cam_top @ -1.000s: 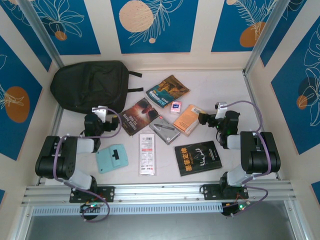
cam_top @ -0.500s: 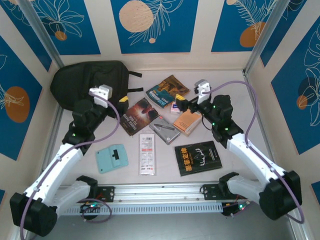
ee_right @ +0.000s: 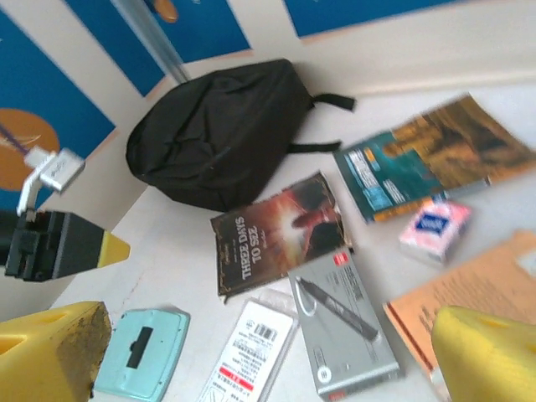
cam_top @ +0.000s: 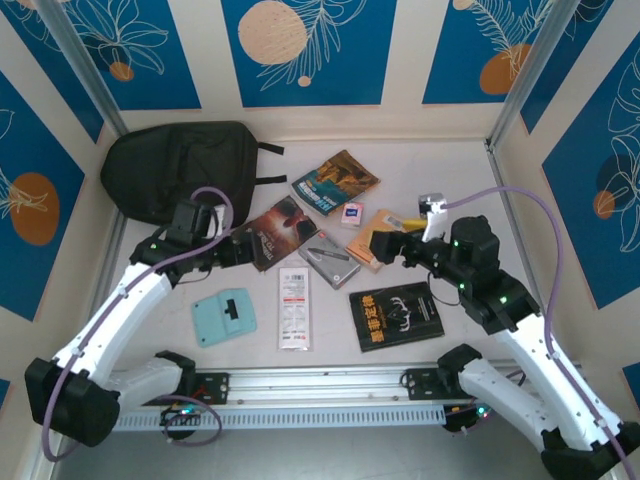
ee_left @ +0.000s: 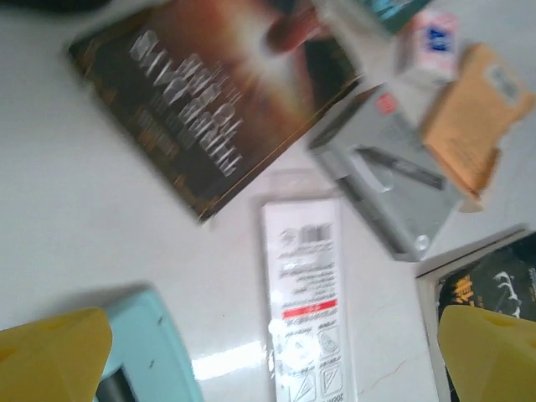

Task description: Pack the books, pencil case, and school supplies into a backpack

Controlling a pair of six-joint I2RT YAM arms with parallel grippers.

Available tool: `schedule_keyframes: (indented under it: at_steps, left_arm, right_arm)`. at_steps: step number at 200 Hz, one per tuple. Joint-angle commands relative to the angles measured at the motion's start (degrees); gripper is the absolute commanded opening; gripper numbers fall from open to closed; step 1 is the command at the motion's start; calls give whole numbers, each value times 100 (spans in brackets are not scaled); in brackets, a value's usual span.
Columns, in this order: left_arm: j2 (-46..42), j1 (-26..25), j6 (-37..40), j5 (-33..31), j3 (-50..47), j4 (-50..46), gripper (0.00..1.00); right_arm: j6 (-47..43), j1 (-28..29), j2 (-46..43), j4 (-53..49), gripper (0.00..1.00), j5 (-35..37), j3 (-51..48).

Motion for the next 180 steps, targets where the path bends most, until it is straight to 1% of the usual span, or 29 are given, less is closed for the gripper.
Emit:
schedule_keyframes:
  at_steps: [1, 17, 30, 35, 47, 60, 64, 69, 85, 104, 115, 131, 140, 148, 168, 180]
  left_arm:
    - [-163, 348, -807, 139, -203, -131, 100]
    - [-211, 466, -868, -197, -133, -162, 100]
    - [-175, 474, -828, -355, -25, -85, 100]
    - [-151, 476, -783, -415, 25, -41, 100]
    - [-80, 483, -663, -600, 156, 9, 100]
    - [33, 494, -658, -989, 338, -82, 100]
    - [64, 495, -684, -1134, 408, -123, 100]
    - [96, 491, -719, -1319, 494, -177, 97]
    - [-1, 496, -805, -1891, 702, -133, 93]
    - [-164, 494, -1083, -2722, 879, -84, 93]
    - [-32, 497, -1018, -3006, 1062, -77, 93]
    - [392, 495, -819, -3313, 1401, -197, 93]
    - [670, 496, -622, -3354, 1558, -127, 92]
    - [928, 494, -380, -3256, 1662, 18, 91]
    - [1758, 488, 271, -2708, 2185, 142, 90]
    - [2350, 472, 625, -2456, 2652, 3, 90]
  right_arm:
    - [832, -73, 420, -754, 99, -648, 88]
    - [793, 148, 746, -1186, 99, -317, 230]
    - [882, 437, 822, -1230, 99, 182, 153]
    - [952, 489, 836, -1196, 99, 258, 96]
    - [1129, 462, 859, -1074, 99, 181, -27]
    - [1202, 443, 850, -867, 100, 34, -172]
    - [1202, 446, 860, -828, 98, 22, -188]
    - [1209, 450, 888, -816, 97, 27, -190]
    - [1184, 480, 957, -829, 95, 195, -180]
    - [1268, 460, 1027, -900, 95, 566, -199]
    - [1176, 429, 1093, -765, 95, 502, -234]
    - [1057, 411, 1364, -653, 94, 418, -157]
    - [982, 424, 1570, -685, 94, 437, -47]
    - [911, 448, 1743, -691, 94, 452, 32]
    - [786, 501, 2029, -669, 94, 477, 158]
    - [748, 539, 2115, -644, 95, 440, 170]
